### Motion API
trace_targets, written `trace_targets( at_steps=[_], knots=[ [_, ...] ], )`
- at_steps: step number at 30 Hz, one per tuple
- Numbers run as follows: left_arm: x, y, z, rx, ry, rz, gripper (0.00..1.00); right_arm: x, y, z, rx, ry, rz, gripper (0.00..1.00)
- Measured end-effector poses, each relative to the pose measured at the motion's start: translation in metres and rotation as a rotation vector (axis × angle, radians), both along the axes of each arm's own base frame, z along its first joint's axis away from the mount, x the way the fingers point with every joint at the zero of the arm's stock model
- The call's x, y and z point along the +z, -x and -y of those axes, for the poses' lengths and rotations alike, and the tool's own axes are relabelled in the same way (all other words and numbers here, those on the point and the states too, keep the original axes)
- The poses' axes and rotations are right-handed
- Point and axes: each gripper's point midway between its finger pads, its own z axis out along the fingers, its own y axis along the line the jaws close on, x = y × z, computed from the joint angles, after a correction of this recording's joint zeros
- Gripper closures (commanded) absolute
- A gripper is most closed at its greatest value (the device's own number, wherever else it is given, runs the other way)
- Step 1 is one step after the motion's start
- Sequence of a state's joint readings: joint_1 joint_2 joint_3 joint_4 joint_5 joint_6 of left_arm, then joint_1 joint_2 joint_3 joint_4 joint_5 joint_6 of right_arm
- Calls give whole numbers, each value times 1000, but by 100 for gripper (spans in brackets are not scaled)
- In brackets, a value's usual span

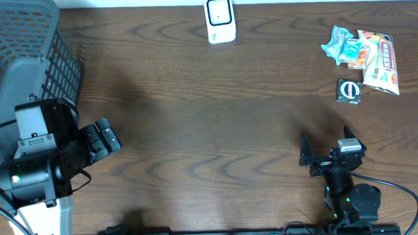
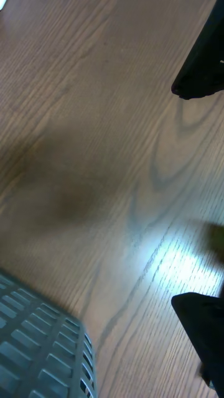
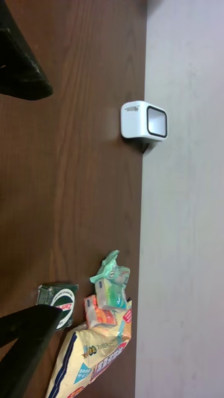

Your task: Scan the item barcode

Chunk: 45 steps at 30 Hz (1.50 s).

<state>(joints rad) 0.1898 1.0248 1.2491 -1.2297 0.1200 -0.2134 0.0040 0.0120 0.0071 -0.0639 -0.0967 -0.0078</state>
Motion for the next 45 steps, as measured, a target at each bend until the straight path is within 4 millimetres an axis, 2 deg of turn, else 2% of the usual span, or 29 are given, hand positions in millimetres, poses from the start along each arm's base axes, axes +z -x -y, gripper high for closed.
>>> trace_targets(
  at_steps=[20, 28, 45],
  knots=[
    [0, 0, 0, 0, 0, 0, 3, 0, 0, 0, 0, 0, 0, 1],
    [7, 3, 13, -58, -8, 32, 2, 0, 0, 0, 0, 0, 0, 1],
    [6, 2, 13, -59, -8, 30, 2, 0, 0, 0, 0, 0, 0, 1]
  ],
)
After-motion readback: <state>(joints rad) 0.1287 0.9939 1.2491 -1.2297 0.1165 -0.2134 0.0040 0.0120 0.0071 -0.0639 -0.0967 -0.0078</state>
